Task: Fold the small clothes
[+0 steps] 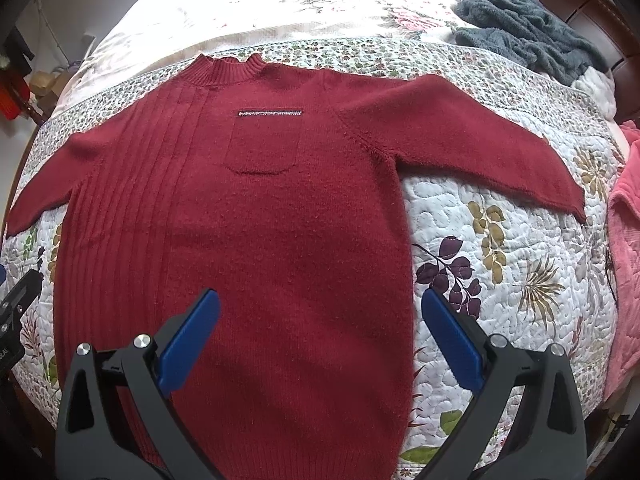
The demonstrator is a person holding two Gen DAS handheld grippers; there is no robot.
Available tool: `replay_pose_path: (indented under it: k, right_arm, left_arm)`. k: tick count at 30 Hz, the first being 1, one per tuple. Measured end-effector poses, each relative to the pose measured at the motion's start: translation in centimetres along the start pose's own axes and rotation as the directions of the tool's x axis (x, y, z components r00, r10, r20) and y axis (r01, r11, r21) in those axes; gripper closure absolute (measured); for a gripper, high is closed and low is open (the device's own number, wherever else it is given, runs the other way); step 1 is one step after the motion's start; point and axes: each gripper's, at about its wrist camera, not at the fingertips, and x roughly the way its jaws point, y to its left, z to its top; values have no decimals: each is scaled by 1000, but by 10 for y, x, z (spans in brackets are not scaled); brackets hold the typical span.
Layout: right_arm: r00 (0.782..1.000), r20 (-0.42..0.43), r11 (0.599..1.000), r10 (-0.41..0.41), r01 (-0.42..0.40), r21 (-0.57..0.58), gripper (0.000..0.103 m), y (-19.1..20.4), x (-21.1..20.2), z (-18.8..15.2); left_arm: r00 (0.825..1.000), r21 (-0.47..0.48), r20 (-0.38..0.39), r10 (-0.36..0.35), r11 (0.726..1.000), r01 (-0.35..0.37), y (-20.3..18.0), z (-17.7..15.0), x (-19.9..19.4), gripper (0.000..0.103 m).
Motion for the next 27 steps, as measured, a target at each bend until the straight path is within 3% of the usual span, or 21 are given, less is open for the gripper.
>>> replay_pose_path:
  k: [27]
  right_arm:
    - [1000,6,1000,3,-3,7,3,-3,0,0]
  left_arm:
    - [1000,-10,2,6,1000,-6,-1,-2,-1,4]
